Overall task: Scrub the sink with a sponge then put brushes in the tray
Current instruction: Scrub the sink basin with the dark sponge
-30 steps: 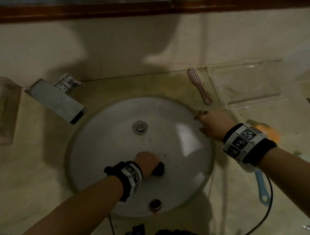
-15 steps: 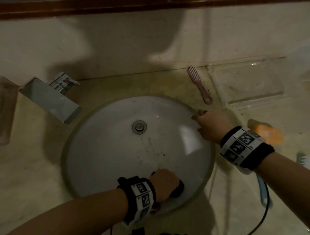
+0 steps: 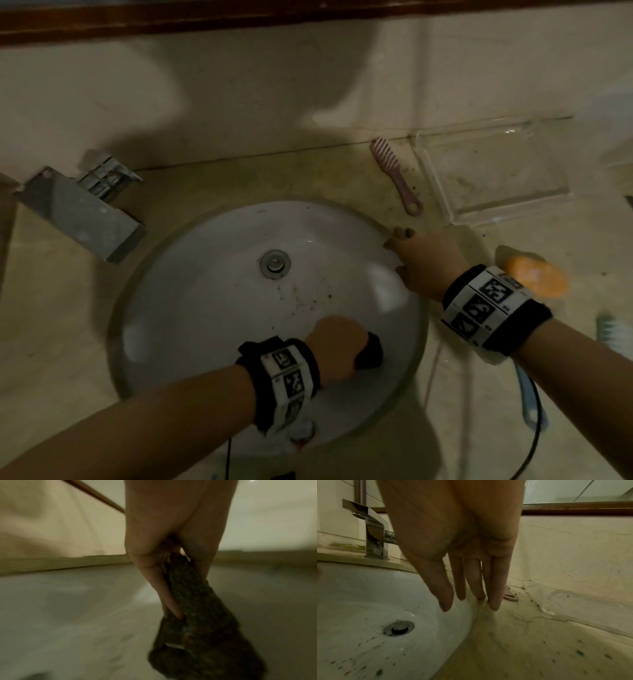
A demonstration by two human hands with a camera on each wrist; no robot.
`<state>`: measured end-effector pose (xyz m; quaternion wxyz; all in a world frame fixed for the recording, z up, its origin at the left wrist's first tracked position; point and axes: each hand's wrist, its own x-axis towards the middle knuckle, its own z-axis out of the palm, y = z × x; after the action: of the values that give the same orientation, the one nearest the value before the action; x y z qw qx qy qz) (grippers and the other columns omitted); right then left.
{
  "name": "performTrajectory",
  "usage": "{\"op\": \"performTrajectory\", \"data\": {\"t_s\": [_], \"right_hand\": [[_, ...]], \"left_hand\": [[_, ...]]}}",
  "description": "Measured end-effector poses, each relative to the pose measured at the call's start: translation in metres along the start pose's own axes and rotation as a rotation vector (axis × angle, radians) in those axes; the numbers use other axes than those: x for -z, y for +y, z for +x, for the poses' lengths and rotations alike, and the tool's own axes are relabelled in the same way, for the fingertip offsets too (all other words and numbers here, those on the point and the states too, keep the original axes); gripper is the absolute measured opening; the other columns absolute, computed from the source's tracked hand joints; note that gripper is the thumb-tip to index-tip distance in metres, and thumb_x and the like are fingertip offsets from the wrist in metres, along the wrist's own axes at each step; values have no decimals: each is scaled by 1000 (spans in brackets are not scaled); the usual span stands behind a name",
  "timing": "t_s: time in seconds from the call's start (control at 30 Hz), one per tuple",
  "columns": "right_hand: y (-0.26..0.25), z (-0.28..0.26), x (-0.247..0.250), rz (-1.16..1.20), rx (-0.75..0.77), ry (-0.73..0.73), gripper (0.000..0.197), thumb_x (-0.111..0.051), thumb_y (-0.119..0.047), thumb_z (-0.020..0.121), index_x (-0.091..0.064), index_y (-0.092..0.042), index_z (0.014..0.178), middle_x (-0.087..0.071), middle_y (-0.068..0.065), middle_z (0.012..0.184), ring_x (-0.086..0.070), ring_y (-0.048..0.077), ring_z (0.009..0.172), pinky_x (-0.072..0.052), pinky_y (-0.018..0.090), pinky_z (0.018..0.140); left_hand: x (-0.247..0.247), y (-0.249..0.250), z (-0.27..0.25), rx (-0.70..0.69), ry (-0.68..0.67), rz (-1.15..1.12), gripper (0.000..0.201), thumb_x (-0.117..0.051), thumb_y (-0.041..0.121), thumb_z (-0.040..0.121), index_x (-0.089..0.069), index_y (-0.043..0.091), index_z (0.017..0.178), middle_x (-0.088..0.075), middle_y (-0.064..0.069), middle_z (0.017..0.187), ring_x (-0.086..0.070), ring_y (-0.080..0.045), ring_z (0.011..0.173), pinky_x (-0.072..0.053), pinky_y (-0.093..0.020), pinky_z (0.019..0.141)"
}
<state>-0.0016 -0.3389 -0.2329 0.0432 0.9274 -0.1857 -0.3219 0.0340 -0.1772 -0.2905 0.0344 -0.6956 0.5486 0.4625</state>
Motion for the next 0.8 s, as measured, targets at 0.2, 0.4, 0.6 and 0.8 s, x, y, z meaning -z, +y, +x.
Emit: {"op": "performTrajectory", "data": {"t_s": [0.2,0.4,0.6,0.8], "right_hand": [[0,4,-3,4,7,5,41,-48,-20,93,-45,-17,133,-48,9,132,-58,28,107,-48,33,73],[1,5,-3,20,4,10,42,-48,-20,93,-44,-18,135,-46,8,137,-58,27,110,-51,34,78],[2,-1,-2,65,11,7,47,-49,-20,94,-39,-19,140,-39,9,143,-53,28,117,-51,36,86],[-8,-14,-6,290,298,43,88,-63,-50,81,-16,-25,150,19,3,159,6,19,148,-13,35,120]], "left_hand": [[-9,26,5,-71,-59,9,35,-48,3,93,-42,3,58,-53,-18,74,-61,-39,97,-43,-32,75],[-10,-12,27,48,-4,26,35,-40,-1,97,-47,8,64,-62,-23,119,-60,-28,104,-45,-37,95],[14,-62,27,189,215,-246,30,-47,12,93,-59,4,67,-52,-9,66,-54,-21,62,-40,-27,64],[31,-63,-35,58,525,-546,26,-69,5,82,-72,6,108,-67,-11,111,-63,-22,103,-44,-15,83]]}}
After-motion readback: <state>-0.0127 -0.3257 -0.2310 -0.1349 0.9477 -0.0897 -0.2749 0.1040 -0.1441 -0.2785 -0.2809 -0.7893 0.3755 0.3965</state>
